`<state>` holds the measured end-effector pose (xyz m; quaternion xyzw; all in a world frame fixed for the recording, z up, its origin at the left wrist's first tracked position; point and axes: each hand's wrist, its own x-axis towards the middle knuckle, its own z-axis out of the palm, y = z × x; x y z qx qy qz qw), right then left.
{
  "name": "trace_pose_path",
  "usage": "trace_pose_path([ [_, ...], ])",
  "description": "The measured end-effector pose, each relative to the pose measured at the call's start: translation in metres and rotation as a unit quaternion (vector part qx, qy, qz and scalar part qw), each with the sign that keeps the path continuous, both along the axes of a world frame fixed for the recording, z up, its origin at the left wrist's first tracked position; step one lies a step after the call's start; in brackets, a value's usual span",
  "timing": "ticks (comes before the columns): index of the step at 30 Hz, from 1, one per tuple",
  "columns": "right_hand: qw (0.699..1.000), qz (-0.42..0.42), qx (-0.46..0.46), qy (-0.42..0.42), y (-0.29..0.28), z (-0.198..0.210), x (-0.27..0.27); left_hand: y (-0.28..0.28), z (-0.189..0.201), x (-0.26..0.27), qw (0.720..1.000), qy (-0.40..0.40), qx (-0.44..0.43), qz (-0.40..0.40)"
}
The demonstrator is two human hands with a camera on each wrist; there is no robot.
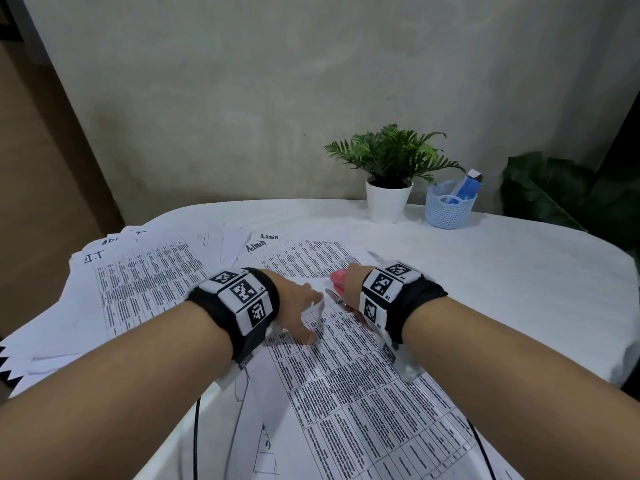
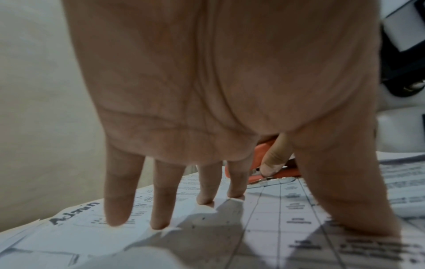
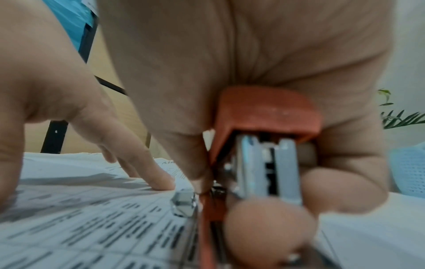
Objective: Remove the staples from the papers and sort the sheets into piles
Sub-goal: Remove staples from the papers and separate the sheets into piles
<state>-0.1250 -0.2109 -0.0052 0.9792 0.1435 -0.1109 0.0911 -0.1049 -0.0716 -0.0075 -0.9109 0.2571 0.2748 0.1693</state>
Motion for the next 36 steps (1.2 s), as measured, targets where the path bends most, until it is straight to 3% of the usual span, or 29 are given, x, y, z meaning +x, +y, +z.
trace_pose_path([
  [3,0.998,-0.019,-0.055,-0.009,-0.004,-0.005,0.006,-0.002,0.002,0.0,1.0,0.001,0.004,0.002],
  [7,0.999,-0.037,-0.018,0.0,-0.003,-0.003,0.011,-0.003,0.001,0.002,1.0,0.006,0.015,-0.001],
  [13,0.997,-0.029,-0.065,-0.014,-0.003,-0.032,0.038,-0.002,-0.002,0.005,1.0,0.018,0.018,0.001],
  [16,1.0,-0.016,-0.022,-0.005,0.002,-0.028,0.041,-0.003,-0.003,0.006,1.0,0.012,0.025,-0.008],
  [19,0.999,-0.001,-0.039,0.016,0.005,-0.022,0.04,-0.004,-0.002,0.005,0.999,0.001,0.03,-0.013],
  [24,0.999,-0.006,-0.038,-0.032,0.0,-0.016,0.033,0.0,-0.001,0.003,1.0,0.003,0.019,-0.013],
  [30,0.993,-0.06,-0.104,-0.009,0.024,-0.033,0.058,-0.003,-0.005,0.001,1.0,-0.017,0.01,-0.011],
  [36,0.995,-0.061,-0.067,0.046,0.03,-0.018,0.062,-0.002,-0.005,0.002,1.0,-0.009,-0.008,0.006],
])
